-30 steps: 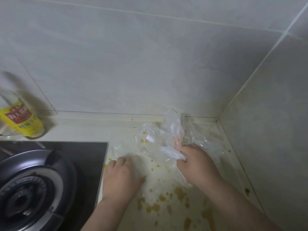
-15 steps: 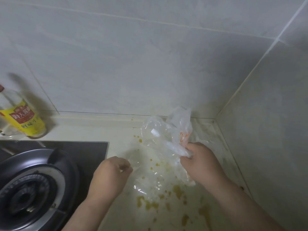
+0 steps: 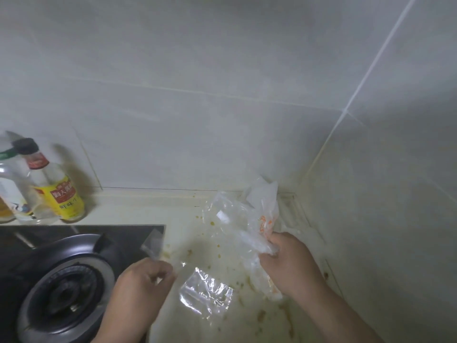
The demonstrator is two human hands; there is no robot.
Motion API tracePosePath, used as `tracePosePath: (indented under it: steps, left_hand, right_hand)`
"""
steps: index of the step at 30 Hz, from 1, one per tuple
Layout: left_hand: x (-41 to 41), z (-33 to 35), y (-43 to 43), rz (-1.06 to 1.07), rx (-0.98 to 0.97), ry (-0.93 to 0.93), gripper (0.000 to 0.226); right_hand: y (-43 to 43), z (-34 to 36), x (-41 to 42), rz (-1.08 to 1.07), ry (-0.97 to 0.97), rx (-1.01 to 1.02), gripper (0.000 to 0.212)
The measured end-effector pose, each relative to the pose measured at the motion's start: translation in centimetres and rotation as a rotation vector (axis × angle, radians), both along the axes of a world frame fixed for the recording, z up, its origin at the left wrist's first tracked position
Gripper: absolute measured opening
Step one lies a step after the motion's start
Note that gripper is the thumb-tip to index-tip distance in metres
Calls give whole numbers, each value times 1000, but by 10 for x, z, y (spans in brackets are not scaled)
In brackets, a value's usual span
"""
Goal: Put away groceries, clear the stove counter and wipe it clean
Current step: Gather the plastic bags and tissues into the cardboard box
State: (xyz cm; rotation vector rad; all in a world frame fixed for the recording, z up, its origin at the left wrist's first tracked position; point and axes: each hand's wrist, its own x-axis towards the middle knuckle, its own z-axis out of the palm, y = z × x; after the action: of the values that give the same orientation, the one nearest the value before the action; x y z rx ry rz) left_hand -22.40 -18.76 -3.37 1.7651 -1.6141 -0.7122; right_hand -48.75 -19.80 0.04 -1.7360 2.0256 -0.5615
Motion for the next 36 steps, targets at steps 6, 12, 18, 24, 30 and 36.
tracePosePath:
  steps: [6,12,18,24,30,36]
  left_hand:
    - [21,21,30,-35,-20,8,39]
    - [38,39,75,25,-97,-15,24]
    - [45,67,147,130,-85,-26,18]
    - [57,80,231,259,15,-56,28]
    - [68,91,308,403,-76,-62,25]
    - [92,107,391,521,-98,-49,26]
  right_hand:
    - [49,12,16,39,-26,45,43]
    - [95,18,29,86,-29,80,48]
    - [144,23,43,217,7,64,48]
    - [189,42,50,323,-43,68,45]
    - [229,65,64,439,-69,-1,35]
    - [272,83,107,551,-125,43,24]
